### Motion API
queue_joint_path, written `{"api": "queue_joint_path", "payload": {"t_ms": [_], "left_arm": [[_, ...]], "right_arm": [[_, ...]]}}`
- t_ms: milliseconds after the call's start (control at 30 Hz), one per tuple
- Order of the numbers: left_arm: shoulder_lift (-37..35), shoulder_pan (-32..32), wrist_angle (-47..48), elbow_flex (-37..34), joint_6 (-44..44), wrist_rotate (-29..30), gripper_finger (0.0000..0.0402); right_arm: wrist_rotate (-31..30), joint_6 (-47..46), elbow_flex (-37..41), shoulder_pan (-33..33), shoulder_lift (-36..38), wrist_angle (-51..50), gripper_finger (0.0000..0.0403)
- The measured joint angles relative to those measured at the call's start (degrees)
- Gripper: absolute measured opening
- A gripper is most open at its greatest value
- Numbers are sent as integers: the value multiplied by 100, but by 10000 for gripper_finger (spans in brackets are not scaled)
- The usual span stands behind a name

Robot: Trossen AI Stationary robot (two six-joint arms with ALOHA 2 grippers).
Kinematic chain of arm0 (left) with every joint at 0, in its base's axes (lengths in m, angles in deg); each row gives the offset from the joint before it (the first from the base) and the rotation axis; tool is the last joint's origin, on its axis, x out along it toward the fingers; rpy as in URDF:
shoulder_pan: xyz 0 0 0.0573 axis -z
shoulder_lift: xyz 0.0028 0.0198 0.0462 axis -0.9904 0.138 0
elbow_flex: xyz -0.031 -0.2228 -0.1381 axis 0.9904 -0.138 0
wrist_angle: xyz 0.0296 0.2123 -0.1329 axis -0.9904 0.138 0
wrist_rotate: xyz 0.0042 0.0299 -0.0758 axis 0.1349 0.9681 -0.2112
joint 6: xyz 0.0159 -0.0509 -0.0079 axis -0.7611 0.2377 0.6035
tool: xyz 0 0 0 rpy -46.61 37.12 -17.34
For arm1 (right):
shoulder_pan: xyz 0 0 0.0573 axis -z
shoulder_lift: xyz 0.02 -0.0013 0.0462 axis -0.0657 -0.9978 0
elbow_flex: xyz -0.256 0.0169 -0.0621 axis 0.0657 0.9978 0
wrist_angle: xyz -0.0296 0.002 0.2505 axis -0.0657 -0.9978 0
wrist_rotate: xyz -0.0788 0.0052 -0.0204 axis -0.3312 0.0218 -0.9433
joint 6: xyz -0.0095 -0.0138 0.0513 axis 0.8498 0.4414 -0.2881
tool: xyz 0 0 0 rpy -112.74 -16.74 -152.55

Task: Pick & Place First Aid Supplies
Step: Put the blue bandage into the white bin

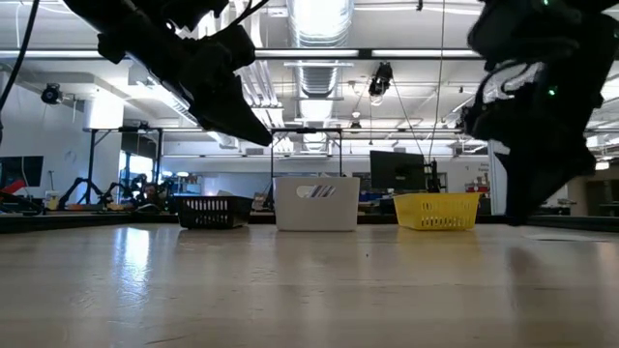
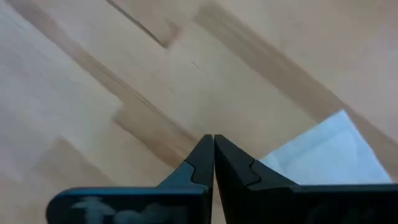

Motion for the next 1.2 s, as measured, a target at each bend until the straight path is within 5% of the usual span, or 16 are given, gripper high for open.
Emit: {"api": "queue_joint_path", "payload": {"t_ms": [333, 567, 1200], "left_arm": [[0, 0, 0, 0, 7, 0, 94], [0, 0, 0, -2, 7, 0, 94], [723, 164, -430, -15, 267, -487, 94]], "right_arm": [[-355, -835, -402, -2, 20, -1823, 11], [78, -1362, -96, -4, 8, -1859, 11], [-120, -446, -188, 14, -1064, 979, 11]]}}
